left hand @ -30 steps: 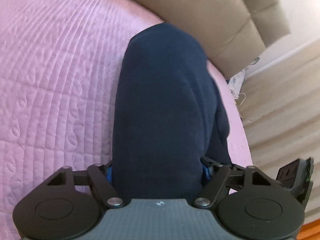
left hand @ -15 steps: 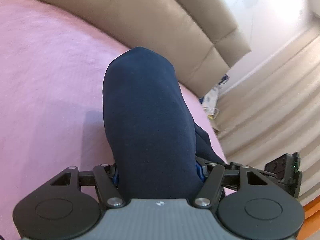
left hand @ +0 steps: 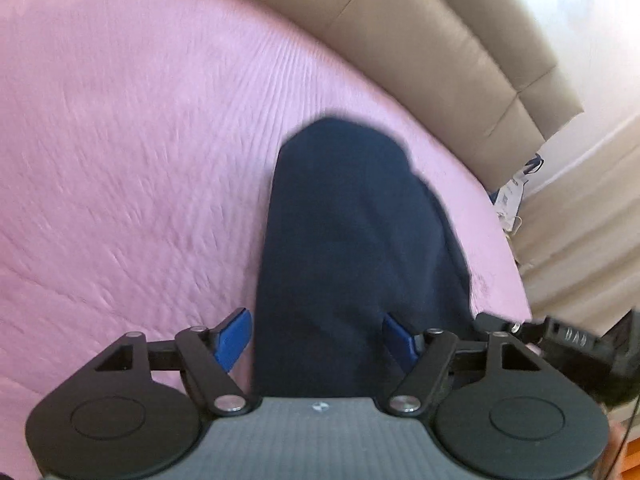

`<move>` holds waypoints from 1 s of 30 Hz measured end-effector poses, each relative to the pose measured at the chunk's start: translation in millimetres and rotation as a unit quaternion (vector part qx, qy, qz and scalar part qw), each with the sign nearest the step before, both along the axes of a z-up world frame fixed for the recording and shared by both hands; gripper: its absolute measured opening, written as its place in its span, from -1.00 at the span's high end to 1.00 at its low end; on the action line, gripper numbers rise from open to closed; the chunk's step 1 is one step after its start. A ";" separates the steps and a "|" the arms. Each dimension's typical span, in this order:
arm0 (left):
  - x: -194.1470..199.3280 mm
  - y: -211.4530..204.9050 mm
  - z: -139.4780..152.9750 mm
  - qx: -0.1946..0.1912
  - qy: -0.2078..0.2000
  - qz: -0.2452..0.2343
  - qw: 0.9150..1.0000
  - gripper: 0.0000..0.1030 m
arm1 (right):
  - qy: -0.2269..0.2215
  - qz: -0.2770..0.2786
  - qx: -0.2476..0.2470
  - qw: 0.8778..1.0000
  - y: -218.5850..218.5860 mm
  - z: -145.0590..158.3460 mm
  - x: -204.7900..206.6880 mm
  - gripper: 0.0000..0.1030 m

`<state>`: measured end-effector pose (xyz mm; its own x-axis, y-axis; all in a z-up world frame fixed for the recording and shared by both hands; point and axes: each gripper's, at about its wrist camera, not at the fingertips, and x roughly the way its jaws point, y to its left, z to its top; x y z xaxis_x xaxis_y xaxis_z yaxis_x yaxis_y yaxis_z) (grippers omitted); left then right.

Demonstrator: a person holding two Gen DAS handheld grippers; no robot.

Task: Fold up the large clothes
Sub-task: 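Open both tools and release the folded hoodie bundle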

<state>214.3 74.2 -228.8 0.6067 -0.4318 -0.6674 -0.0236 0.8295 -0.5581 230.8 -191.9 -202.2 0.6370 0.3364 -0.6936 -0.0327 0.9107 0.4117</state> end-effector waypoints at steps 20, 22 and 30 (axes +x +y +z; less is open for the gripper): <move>-23.3 -48.8 1.0 0.005 0.003 -0.188 0.982 0.90 | -0.013 0.027 -0.079 0.996 32.2 -24.0 54.1 0.76; -24.0 -44.8 -1.3 -0.012 0.008 -0.177 0.984 0.90 | -0.003 0.038 -0.092 0.995 39.9 -25.2 17.5 0.76; -30.3 -51.3 12.1 0.024 0.008 -0.154 0.988 0.89 | 0.106 -0.015 -0.142 0.984 47.4 -50.3 -34.1 0.80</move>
<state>184.0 22.9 -216.7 0.4408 -0.5613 -0.7004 0.2250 0.8245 -0.5192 196.7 -144.4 -252.5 0.4738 0.0924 -0.8757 0.0551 0.9894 0.1343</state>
